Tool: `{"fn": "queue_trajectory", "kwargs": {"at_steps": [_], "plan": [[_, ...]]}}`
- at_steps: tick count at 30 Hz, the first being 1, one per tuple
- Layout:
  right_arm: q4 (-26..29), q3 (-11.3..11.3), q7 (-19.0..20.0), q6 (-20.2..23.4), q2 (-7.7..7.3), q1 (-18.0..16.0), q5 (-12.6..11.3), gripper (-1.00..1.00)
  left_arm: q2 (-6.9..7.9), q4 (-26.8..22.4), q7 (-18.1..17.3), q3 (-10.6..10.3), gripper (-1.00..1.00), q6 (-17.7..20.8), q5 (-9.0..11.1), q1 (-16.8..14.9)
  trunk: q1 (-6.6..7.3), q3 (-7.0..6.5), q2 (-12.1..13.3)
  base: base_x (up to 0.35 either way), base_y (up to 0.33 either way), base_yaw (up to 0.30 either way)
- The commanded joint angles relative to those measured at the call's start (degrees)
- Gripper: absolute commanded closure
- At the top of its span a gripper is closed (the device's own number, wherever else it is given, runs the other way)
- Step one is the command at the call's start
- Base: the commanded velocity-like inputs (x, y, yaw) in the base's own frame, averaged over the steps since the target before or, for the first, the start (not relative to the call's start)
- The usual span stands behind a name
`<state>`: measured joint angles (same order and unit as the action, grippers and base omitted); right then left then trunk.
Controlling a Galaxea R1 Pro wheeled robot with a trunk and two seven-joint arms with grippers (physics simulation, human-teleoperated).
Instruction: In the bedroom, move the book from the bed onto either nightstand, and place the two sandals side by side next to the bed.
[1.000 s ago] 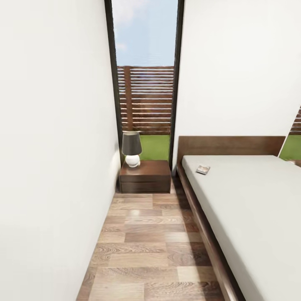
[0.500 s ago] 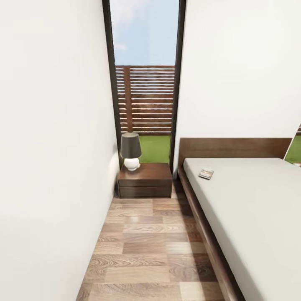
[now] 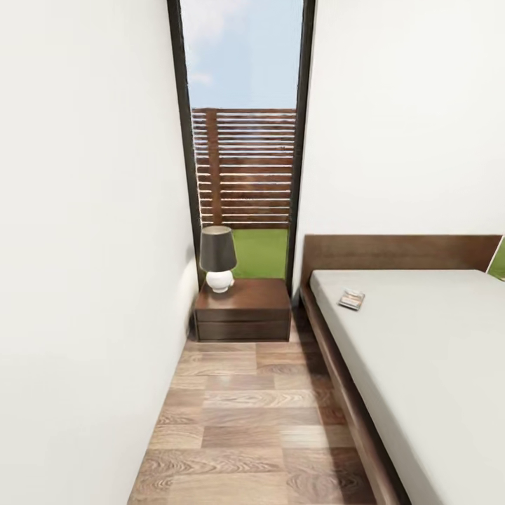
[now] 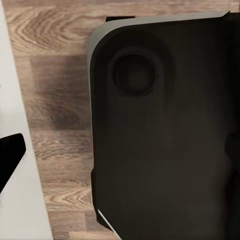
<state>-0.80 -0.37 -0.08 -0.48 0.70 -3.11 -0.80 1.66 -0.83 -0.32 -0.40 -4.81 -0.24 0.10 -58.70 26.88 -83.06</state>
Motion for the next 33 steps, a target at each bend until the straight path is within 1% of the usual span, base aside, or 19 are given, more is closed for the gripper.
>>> {"fn": "queue_trajectory", "kwargs": {"at_steps": [1,33], "plan": [[-0.1,0.0,0.0,-0.1,0.01,-0.1,-0.1,-1.00,0.01,0.0,0.0,0.0,-1.00,-0.1,0.0,0.0,-0.03,0.05,0.0,0.290,0.000,0.000],[-0.1,-0.1,0.0,-0.1,0.01,-0.1,-0.1,-1.00,0.01,0.0,0.0,0.0,-1.00,-0.1,0.0,0.0,-0.03,0.05,0.0,0.291,0.000,0.000]]}}
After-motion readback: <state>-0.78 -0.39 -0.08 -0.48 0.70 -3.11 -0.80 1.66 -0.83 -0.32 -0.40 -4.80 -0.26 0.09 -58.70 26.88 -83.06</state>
